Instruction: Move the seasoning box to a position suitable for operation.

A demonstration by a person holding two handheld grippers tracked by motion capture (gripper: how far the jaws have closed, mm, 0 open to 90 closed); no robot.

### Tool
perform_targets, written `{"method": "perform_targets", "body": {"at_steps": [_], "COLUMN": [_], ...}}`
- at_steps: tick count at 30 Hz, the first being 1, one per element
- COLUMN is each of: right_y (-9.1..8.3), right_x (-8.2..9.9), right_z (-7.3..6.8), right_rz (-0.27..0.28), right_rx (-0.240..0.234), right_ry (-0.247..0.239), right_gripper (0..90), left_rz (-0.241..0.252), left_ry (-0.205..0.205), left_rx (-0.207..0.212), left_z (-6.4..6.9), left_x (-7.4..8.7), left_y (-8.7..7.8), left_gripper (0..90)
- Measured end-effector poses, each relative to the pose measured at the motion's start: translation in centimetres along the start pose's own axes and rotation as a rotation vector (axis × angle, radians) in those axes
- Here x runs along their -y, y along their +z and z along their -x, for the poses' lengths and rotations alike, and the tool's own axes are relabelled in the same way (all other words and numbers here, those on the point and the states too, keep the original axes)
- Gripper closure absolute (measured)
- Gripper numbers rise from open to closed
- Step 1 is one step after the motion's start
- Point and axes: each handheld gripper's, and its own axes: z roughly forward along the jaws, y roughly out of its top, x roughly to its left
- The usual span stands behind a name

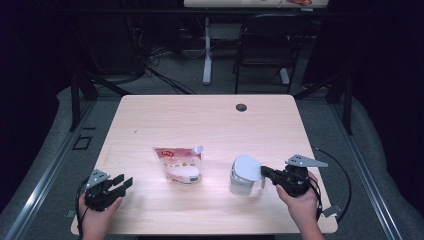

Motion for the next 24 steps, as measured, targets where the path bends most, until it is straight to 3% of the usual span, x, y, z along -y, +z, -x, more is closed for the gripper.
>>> {"method": "perform_targets", "body": {"at_steps": [14,24], "right_y": [-0.04,0.29], "right_x": [0.12,0.80], "right_z": [0.07,0.82], "right_rz": [-0.013,-0.044], "right_rx": [0.018,0.008], "right_ry": [-0.003,0.033], "right_gripper": [90.0,90.0], "left_rz": [-0.001,0.002], "left_ry": [-0.001,-0.002], "left_rx": [-0.001,0.000], "left_z": [0.00,-0.05], "left_x": [0.01,0.00], "left_y": [0.00,0.01], "left_gripper": [59.8,59.8]}}
